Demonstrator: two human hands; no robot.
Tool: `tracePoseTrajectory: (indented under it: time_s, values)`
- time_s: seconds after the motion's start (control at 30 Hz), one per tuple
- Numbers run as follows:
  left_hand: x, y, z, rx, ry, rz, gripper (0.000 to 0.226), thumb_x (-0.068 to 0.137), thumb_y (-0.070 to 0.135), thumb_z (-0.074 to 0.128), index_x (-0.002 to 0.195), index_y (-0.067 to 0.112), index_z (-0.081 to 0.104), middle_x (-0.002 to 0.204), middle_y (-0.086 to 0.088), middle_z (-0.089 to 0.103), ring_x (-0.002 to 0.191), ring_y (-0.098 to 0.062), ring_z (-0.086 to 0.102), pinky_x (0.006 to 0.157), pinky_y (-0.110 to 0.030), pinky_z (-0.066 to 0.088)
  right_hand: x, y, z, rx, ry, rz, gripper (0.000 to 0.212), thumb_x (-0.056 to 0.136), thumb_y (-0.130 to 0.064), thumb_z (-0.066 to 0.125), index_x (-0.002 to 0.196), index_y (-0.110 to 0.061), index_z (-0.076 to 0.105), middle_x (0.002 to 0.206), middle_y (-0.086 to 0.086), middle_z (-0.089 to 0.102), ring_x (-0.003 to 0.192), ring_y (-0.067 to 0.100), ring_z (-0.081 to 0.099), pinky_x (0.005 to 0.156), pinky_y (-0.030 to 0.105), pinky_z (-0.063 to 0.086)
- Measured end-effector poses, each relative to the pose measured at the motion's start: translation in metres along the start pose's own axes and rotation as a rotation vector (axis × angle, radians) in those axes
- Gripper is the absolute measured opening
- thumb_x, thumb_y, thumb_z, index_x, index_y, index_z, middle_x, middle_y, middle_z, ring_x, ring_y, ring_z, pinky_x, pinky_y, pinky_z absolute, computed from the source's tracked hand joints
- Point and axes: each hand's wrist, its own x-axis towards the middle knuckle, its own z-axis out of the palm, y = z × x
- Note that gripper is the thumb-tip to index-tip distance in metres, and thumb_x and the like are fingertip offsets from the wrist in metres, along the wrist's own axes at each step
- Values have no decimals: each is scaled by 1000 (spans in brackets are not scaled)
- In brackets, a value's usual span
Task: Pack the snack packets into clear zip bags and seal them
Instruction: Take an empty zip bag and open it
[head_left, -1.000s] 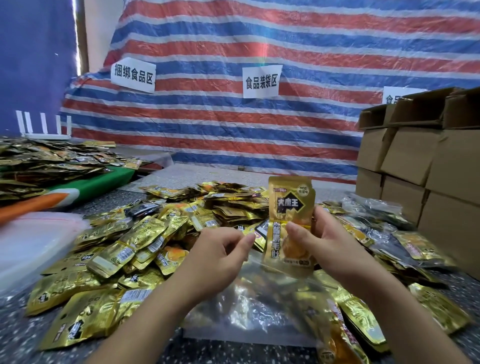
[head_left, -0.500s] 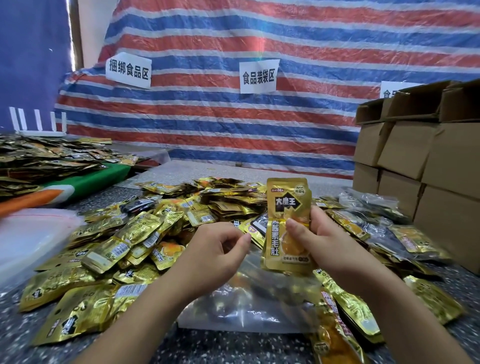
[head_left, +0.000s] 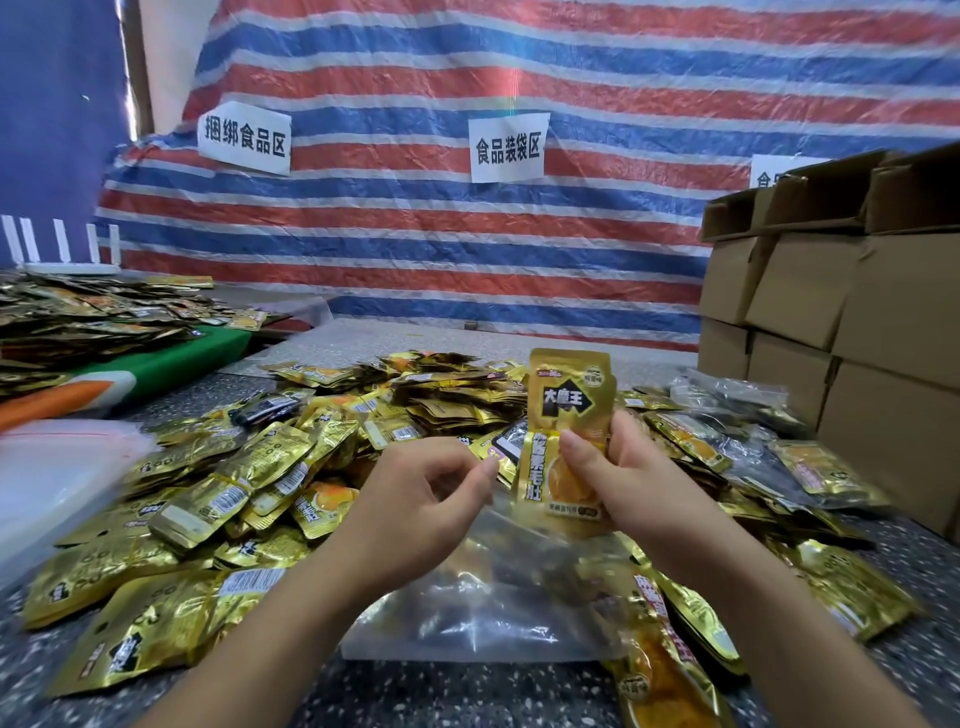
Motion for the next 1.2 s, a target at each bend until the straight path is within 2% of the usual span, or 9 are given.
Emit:
tracePoseTrajectory:
  time_s: [0.2,0.33,0.43,0.53,0.6,0.67,0.83,1.03,1.2]
  values:
    - [0,-1,0,28,-1,-21,31,96,19,60,67,9,67,56,6,54,54,-6,47,54,-17,34,-4,0,0,-71,-161,-70,20,79,-50,61,99,-49,57,99,-10,73,93,13,72,75,31,60]
    - [1,-2,1,20,-1,-14,30,93,35,55,68,22,65,57,9,54,55,-6,48,54,-18,35,-3,0,4,-99,-150,-88,24,78,-48,61,101,-45,56,98,-10,73,92,12,72,75,31,60]
    - [1,-2,3,-74,-14,-86,18,85,45,57,87,28,65,67,3,63,59,-7,58,57,-22,47,-2,0,2,-87,-90,-108,28,83,-44,62,108,-35,54,92,-14,73,85,8,73,66,23,57]
    - [3,-5,3,-233,-44,-260,49,72,55,66,116,37,55,88,3,70,75,-12,70,69,-30,57,-1,-2,-1,-11,-15,-112,28,87,-39,61,111,-28,54,87,-13,73,79,8,73,62,19,55]
    - [5,-5,1,-239,-90,-324,59,68,56,69,122,34,57,90,2,72,77,-5,71,66,-16,52,-1,-5,-3,23,15,-99,39,79,-47,60,112,-27,54,89,-11,74,81,9,73,62,21,56]
    - [5,-5,0,-231,-147,-352,54,70,51,69,117,26,64,83,5,75,75,-1,71,65,-11,50,-1,-4,-5,32,34,-92,40,77,-47,61,111,-27,54,90,-8,74,83,11,73,64,24,57]
    - [6,-8,4,-248,-183,-344,8,91,20,66,95,17,72,83,-1,77,79,-14,73,73,-25,57,0,-1,-3,38,19,-126,35,78,-41,64,109,-28,55,90,-7,74,83,12,73,64,23,57]
    - [7,-9,6,-292,-91,-376,17,87,21,65,75,19,77,78,6,76,69,-11,72,62,-23,57,-1,0,-1,90,-28,-190,36,79,-35,62,113,-32,54,98,-10,73,93,11,72,70,23,58]
    - [9,-6,5,-392,6,-373,27,84,32,61,86,10,75,77,-9,76,73,-23,74,61,-29,59,-3,-2,-7,161,-30,-193,40,79,-35,63,118,-30,55,107,-2,72,102,19,71,78,31,59]
